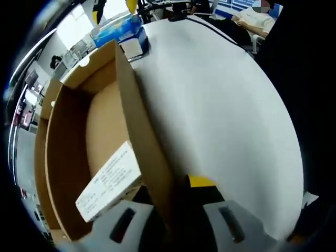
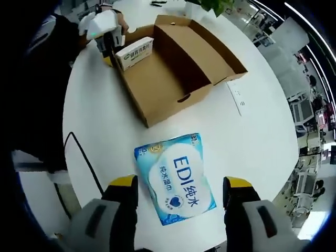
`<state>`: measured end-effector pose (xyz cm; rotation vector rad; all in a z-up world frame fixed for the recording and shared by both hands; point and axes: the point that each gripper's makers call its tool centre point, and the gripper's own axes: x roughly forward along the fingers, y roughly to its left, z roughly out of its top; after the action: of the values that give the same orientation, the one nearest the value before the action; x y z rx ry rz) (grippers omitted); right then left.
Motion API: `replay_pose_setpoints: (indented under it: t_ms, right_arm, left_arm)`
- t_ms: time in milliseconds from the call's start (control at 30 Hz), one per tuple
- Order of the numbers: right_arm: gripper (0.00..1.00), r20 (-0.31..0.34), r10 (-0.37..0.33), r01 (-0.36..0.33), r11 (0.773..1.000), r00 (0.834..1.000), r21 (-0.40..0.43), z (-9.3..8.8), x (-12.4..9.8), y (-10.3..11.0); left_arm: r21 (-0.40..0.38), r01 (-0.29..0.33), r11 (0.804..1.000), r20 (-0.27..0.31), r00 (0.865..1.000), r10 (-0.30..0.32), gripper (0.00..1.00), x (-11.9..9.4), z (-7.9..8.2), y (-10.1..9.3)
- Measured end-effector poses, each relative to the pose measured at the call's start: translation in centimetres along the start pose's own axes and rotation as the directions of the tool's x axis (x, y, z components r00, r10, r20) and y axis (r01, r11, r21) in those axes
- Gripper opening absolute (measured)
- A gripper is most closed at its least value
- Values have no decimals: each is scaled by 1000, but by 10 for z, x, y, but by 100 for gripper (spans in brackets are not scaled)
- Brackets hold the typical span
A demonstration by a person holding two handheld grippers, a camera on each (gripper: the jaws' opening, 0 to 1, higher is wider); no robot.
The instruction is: Operate the shoe box by opening the lid, removing the specified soft item, and placing it in the target area until the item is outside and the box remains undamaged.
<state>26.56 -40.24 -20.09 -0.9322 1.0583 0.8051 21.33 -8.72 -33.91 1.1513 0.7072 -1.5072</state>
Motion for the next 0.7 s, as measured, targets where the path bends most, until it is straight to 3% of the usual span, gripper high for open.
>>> replay_pose_setpoints:
  t_ms: [67, 167, 233, 300, 333, 433, 567, 667, 700]
  right_arm:
    - [58, 11, -7, 6, 999, 1000, 39, 6, -9, 2]
    - [60, 122, -73, 54, 986, 990, 159, 36, -27, -3]
    - [63, 182, -150, 91, 951, 972, 295, 54, -37, -12]
    - [61, 238, -151, 59, 933, 959, 354, 70, -43, -9]
    - [61, 288, -174, 45, 914, 942, 403, 86, -47, -9]
    - [62, 328, -211, 82, 928, 921, 365, 106, -54, -10]
    - [63, 401, -251, 89, 920, 881, 382, 141, -62, -5]
    - [63, 406, -237, 79, 926, 883, 369, 155, -57, 5]
    - [63, 417, -270, 102, 919, 868, 381, 162, -55, 3]
  left_arm:
    - [-4, 1, 1000, 1, 1000, -1, 11, 0, 0, 0]
    - [-3, 1, 1000, 0, 1000, -1, 11, 0, 0, -1]
    - [0, 0, 1000, -1, 1000, 0, 11, 0, 0, -1]
    - [0, 0, 1000, -1, 1000, 0, 11, 1, 0, -1]
    - [-3, 0, 1000, 0, 1000, 0, 11, 1, 0, -1]
    - [-2, 0, 1000, 0, 1000, 0, 11, 1, 0, -2]
    - [8, -1, 1000, 1, 1000, 1, 11, 1, 0, -3]
    - [19, 5, 1000, 3, 1000, -5, 11, 0, -1, -4]
    - [23, 8, 1000, 5, 1000, -9, 11, 0, -1, -4]
